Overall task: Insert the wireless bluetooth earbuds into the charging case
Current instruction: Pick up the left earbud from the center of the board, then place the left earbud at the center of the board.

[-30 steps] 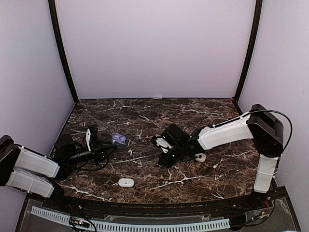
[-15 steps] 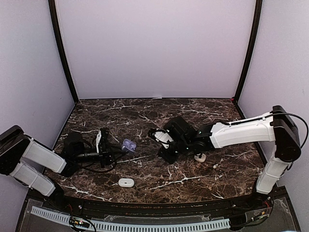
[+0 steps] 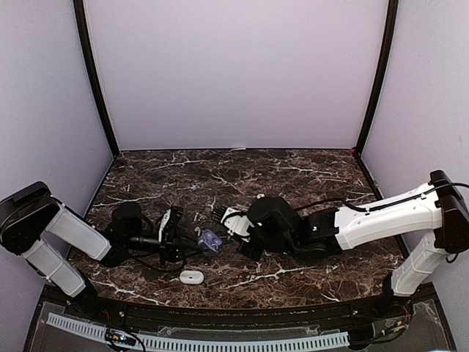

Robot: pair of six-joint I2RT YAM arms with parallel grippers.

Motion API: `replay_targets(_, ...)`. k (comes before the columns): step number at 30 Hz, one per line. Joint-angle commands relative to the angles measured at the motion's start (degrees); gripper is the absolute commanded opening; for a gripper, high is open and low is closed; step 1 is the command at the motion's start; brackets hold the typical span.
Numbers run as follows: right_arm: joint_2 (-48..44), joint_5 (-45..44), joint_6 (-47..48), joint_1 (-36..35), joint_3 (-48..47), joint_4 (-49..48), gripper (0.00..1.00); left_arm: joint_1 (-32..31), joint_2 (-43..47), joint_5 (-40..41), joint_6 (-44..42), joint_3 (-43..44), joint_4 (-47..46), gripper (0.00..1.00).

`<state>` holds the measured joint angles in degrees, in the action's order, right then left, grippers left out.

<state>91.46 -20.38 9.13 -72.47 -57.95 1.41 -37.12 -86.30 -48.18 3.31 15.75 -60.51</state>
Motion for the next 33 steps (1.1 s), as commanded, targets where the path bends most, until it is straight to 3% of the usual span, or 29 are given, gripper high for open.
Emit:
replay_targets(1,-4.8,-4.8,6.2,-1.6,4.0,-9.5,0.10,-0.8,-0.9,-3.7,-1.1,1.4,-1.5,0.12)
replay_targets(6,-5.7,-3.7,8.6,-1.7,5.2,-3.3,0.10,-0.8,0.4,-0.1,-2.1,1.2,-0.4,0.12)
replay_targets(13,-1.9,10.9,12.6,-1.8,0.7,24.0,0.08,-0.8,2.5,4.9,-3.1,1.4,2.8,0.12)
replay_targets(18,-2.8,14.2,21.0,-1.7,4.3,27.0,0.06,-0.8,6.5,11.0,-3.3,-0.3,2.8,0.12)
replay_targets(23,-1.2,21.1,26.6,-0.7,-1.0,35.3,0.06,-0.8,8.0,11.7,-3.7,-0.9,3.4,0.13)
replay_targets(33,7.5,17.8,36.6,0.0,-9.7,46.0,0.07,-0.7,8.7,11.9,-3.8,-0.5,5.1,0.13)
